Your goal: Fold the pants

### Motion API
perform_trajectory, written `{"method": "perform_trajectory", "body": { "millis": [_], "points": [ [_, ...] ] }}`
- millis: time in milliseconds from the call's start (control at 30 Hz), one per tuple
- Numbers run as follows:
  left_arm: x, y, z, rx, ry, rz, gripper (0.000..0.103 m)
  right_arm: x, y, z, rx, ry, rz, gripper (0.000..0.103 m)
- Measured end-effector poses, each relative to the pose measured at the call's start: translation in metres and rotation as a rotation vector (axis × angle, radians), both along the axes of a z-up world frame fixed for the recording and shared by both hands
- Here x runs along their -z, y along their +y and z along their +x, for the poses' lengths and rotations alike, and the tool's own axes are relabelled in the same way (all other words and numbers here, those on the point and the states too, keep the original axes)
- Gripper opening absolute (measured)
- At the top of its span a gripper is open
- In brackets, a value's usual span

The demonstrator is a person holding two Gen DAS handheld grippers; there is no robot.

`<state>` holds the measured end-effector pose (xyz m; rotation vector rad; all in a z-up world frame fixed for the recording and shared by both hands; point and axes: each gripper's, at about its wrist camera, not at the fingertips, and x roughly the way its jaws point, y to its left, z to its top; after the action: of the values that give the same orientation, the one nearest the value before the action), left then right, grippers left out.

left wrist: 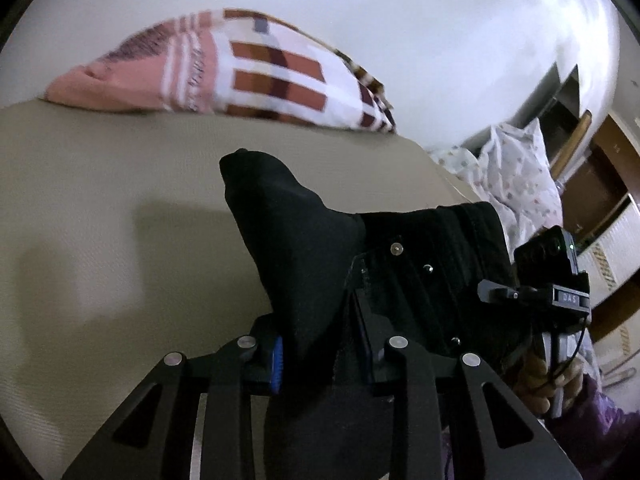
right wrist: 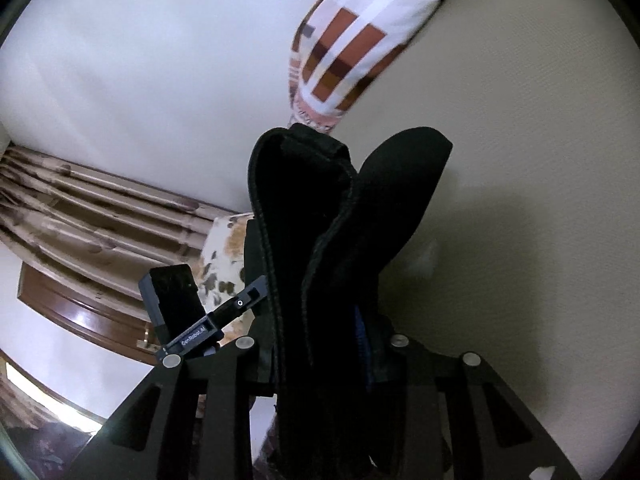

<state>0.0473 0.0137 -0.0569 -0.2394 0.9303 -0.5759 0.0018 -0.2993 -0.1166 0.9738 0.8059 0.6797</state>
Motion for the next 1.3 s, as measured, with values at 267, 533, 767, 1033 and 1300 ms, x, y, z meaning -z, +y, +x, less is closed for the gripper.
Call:
{"method": "perform_trajectory", "body": {
  "millis": [267, 533, 767, 1033, 1300],
  "points": [
    [-0.011, 0.045, 0.022, -0.083, -0.037, 0.031, 0.029, -0.004, 0.049, 0.045, -0.045, -0.001, 0.035, 0.029],
    [-0.018, 0.073, 0.047, -0.137, -0.087, 0.078, 0.029, -0.011, 0.084, 0.092, -0.084, -0.008, 0.033, 0.029],
    [-0.023, 0.095, 0.072, -0.176, -0.123, 0.103, 0.029, -0.018, 0.110, 0.141, -0.110, -0.016, 0.029, 0.029],
    [-0.023, 0.122, 0.101, -0.227, -0.151, 0.128, 0.029, -0.025, 0.136, 0.188, -0.142, -0.029, 0.016, 0.029],
    [-0.017, 0.142, 0.127, -0.266, -0.155, 0.134, 0.029, -0.028, 0.159, 0.227, -0.172, -0.037, -0.007, 0.029]
  ]
}}
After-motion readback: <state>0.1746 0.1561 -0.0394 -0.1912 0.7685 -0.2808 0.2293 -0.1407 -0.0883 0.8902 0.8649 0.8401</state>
